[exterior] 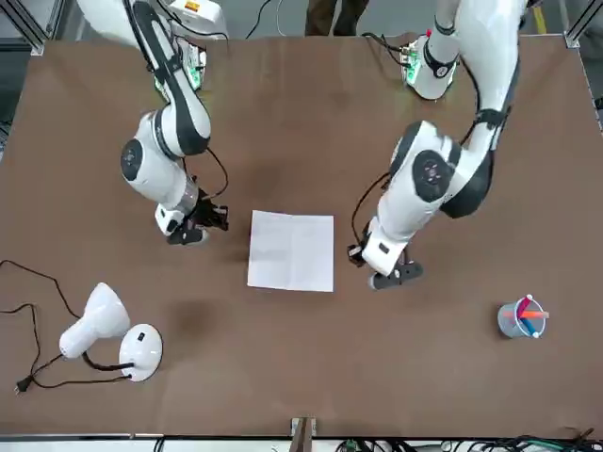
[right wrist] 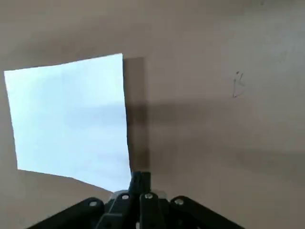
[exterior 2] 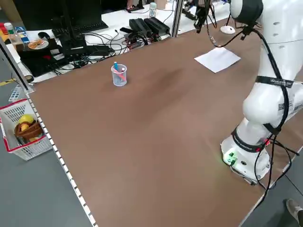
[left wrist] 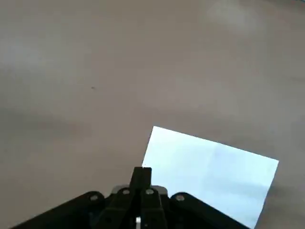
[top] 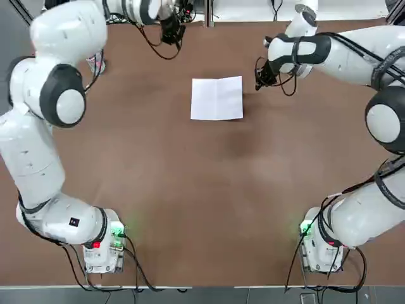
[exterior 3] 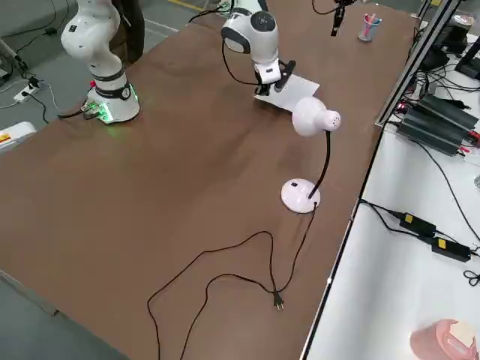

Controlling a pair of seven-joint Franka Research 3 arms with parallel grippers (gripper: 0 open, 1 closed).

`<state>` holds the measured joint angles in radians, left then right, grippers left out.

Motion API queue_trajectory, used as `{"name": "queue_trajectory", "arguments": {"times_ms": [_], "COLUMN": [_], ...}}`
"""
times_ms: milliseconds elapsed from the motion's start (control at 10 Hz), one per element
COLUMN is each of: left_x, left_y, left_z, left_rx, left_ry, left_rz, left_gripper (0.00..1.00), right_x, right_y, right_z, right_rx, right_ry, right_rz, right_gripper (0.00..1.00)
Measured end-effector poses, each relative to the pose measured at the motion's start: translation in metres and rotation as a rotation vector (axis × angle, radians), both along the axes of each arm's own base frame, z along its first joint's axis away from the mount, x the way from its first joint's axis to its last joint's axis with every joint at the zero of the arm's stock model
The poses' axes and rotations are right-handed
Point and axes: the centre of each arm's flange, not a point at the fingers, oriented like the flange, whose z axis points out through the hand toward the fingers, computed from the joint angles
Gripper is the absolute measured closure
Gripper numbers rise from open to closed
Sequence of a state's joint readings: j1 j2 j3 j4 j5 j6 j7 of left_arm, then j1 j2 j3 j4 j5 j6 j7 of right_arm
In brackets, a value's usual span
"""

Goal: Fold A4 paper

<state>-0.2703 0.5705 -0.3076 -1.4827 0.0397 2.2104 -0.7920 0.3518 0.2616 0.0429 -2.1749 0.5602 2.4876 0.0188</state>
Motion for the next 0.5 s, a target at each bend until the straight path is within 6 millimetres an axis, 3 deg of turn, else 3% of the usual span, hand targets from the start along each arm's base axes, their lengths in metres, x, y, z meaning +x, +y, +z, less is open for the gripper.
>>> {"name": "queue_trajectory", "arguments": {"times_ms": [200, 500], "left_x": [-0.008, -0.019], "left_y": [-0.032, -0.056], "left_z": [-0.056, -0.124], "left_rx": [0.032, 0.055], "left_ry": [-0.025, -0.047], "left_rz": [0.007, -0.005], "left_gripper": [0.99, 0.99], "right_x": [-0.009, -0.02], "right_y": [0.011, 0.016], "right_z": [-0.026, -0.069], "right_rx": [-0.005, 0.004], "right_ry": [0.033, 0.095], "right_rz": [0.03, 0.049], "right_gripper": [0.99, 0.99]}}
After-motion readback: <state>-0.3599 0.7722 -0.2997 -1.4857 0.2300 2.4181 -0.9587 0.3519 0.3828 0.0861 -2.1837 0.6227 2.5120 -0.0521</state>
